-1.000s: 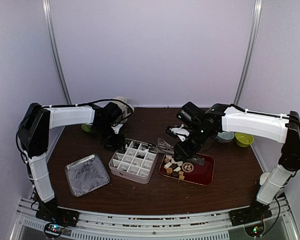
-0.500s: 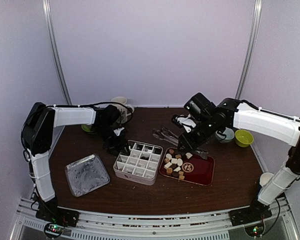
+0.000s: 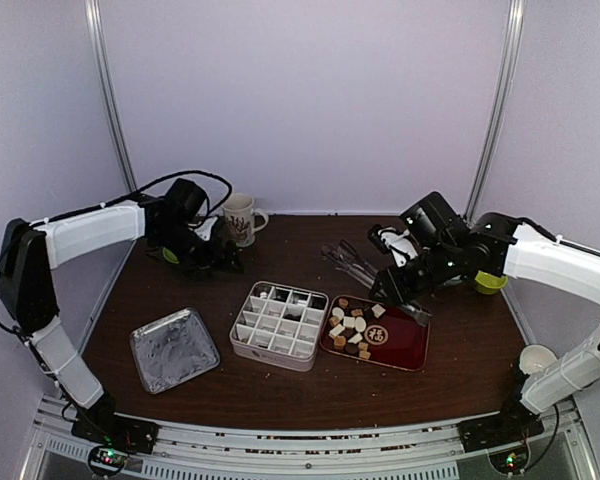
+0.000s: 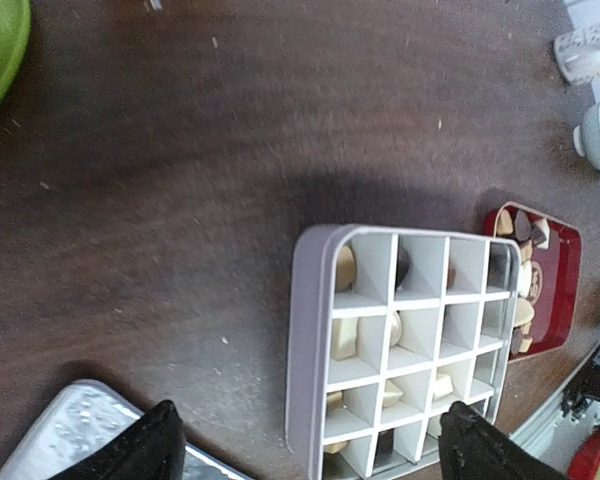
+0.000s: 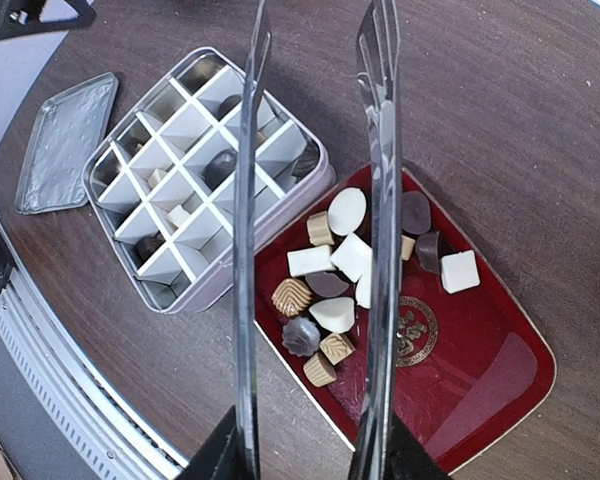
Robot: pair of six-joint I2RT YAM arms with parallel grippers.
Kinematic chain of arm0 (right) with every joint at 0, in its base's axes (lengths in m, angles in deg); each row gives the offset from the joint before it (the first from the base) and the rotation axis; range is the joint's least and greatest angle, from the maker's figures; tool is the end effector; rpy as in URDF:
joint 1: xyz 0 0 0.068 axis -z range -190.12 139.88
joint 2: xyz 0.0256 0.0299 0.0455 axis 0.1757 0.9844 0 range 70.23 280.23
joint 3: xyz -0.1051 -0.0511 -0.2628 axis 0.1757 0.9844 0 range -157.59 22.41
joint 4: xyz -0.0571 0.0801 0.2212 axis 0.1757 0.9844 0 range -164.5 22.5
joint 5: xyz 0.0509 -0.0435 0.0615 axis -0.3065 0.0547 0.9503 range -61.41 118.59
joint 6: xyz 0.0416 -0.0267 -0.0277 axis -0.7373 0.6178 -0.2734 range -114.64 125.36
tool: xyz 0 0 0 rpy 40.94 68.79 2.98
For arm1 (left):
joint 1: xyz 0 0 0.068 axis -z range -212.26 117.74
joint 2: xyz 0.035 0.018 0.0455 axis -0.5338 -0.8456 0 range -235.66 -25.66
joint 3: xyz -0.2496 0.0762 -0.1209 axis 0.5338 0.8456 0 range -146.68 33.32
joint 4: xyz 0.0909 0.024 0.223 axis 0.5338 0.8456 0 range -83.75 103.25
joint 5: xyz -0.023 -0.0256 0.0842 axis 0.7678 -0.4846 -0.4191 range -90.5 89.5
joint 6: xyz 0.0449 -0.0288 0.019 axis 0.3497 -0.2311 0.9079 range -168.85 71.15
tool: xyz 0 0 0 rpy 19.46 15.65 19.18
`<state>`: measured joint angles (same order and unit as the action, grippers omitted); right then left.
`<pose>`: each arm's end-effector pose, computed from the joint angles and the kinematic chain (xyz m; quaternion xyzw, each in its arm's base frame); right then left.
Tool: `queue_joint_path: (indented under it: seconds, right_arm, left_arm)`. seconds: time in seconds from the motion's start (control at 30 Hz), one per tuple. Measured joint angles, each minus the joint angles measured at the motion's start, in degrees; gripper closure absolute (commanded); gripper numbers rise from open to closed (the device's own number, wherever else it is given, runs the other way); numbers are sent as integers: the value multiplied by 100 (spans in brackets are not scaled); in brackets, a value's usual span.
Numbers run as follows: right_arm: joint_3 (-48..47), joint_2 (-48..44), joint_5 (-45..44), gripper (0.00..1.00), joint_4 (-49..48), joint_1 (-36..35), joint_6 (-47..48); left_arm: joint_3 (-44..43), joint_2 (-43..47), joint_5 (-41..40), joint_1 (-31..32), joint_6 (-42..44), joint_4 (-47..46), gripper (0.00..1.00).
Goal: Pack the chocolate
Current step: Move the packing box to the center of the board, then pick up the fake chocolate from the plate.
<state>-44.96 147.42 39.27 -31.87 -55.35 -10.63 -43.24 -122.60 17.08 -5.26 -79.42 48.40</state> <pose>0.1764 0.1884 0.3171 -0.2670 0.9046 0.2390 0.2309 0.2942 -0.1634 0.2698 0.0064 0.9607 -0.2431 0.1341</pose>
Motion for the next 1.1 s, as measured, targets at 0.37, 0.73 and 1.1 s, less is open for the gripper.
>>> queue_joint_path:
  seconds: [0.37, 0.73, 1.1]
  right_arm:
    - [404, -267, 245, 60, 907, 2, -223]
    - [1058, -1032, 365, 62, 1659, 0, -522]
    - [1504, -925, 645, 61, 1626, -13, -498]
  left_arm:
    - [1504, 2175, -1665, -623, 1091, -1001, 2]
    - [3150, 4050, -3185, -1228, 1864, -2747, 2]
    - [4833, 3735, -3888, -1932, 2409, -5029, 4]
